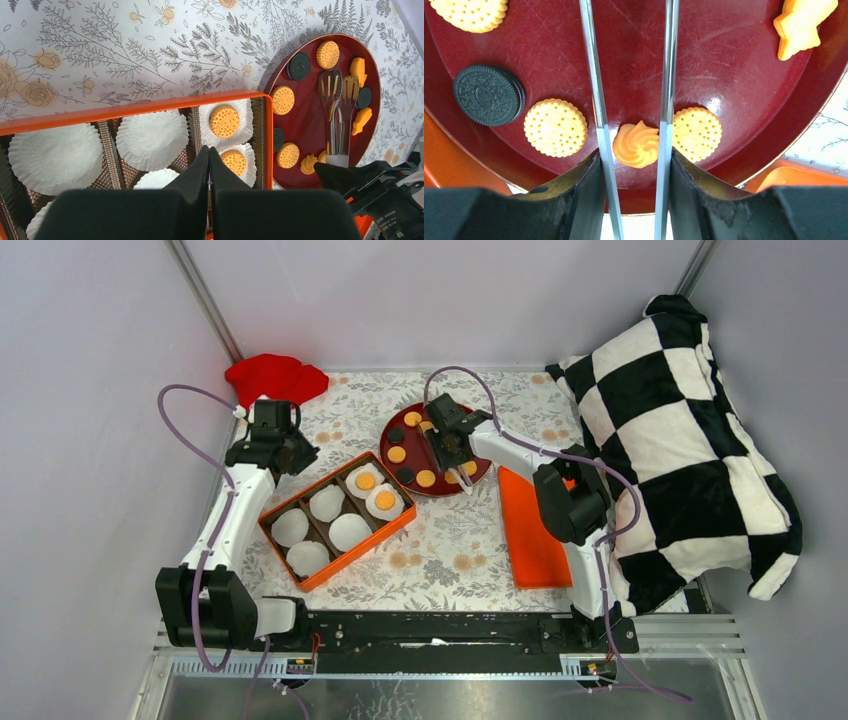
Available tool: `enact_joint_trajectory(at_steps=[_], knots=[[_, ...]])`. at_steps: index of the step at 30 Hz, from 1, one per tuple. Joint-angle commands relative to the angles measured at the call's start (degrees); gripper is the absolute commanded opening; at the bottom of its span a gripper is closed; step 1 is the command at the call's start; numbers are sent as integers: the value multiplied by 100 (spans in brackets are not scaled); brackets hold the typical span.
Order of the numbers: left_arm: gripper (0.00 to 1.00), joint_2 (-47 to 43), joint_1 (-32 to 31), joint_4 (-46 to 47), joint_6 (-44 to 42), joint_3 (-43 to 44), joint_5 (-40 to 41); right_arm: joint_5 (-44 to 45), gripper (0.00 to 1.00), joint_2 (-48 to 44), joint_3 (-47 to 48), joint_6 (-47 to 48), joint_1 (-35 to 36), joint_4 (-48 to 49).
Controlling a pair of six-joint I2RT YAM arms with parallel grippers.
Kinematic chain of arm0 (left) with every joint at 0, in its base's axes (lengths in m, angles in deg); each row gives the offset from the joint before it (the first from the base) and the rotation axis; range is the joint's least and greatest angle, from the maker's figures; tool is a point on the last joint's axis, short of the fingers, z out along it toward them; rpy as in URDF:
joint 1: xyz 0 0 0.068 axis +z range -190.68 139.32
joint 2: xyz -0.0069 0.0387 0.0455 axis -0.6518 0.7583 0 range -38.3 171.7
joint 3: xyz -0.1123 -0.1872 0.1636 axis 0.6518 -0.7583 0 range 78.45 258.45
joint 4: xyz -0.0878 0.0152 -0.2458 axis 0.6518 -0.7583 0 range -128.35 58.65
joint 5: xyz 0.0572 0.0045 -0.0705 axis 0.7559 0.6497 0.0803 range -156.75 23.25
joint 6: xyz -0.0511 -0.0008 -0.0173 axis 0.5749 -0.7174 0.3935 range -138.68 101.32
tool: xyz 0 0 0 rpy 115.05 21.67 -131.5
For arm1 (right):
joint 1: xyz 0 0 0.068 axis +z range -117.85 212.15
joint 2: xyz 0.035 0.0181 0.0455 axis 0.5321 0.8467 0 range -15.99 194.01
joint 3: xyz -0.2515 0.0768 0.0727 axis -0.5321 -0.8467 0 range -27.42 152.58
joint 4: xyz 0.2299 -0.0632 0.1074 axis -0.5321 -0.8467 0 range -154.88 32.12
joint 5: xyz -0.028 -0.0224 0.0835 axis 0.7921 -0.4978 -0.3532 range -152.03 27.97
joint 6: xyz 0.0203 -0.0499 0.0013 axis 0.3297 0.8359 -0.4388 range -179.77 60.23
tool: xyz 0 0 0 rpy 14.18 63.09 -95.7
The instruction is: Pack the cookies
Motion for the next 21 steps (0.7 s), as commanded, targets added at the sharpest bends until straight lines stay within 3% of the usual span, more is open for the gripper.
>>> enact_joint_trajectory(at_steps=[1, 5, 10, 15, 21], knots=[[0, -98, -28, -40, -55, 385, 39, -145, 0, -673, 11, 39, -7, -147], [0, 21, 127, -287, 86, 826, -13, -553, 0, -1513, -593, -90, 65, 105], [0, 182, 1087, -144, 520, 948, -1054, -709, 0, -2236, -811, -93, 699, 0], [0, 141, 1404, -267, 517, 1189, -771, -1165, 0, -2306, -518, -56, 1526, -184], [0, -243, 1410, -540, 200, 1432, 259, -1581, 0, -1680, 113, 47, 2205, -304]])
